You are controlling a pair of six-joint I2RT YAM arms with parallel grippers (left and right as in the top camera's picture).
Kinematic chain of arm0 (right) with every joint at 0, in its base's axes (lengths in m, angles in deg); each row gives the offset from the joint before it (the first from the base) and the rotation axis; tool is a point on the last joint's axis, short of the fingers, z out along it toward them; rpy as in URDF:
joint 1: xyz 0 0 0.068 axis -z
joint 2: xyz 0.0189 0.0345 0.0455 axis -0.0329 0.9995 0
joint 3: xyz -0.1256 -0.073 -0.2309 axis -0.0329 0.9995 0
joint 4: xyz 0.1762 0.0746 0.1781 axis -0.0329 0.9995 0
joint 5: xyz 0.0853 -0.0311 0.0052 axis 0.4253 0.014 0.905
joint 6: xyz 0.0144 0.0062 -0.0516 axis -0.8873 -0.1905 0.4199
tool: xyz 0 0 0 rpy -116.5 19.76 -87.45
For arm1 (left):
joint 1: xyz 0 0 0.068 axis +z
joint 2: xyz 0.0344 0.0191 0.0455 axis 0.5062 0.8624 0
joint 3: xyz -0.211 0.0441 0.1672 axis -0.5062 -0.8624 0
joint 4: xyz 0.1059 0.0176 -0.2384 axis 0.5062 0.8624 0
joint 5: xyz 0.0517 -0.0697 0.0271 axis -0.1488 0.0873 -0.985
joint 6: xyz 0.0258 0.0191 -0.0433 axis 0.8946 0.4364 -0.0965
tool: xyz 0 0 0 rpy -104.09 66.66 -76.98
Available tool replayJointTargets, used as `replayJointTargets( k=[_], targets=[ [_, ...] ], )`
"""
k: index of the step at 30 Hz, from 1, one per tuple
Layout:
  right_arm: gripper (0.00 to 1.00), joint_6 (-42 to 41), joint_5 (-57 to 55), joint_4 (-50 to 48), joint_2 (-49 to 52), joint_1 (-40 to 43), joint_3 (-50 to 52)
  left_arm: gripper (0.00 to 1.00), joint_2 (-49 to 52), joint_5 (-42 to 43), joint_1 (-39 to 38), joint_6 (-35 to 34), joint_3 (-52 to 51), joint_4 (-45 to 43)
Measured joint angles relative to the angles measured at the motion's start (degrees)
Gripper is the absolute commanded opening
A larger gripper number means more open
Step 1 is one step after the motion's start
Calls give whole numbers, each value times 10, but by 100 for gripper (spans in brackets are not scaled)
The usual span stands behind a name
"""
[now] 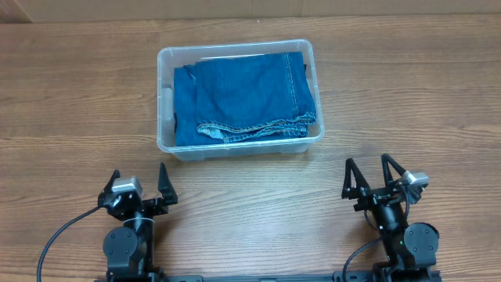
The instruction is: Pack container
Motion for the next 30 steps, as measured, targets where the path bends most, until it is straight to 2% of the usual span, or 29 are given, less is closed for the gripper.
replayJointTargets(
  k=[30],
  targets=[
    [100, 7, -20, 20, -4, 0, 0, 100, 0, 0, 0, 0, 0, 0]
  ],
)
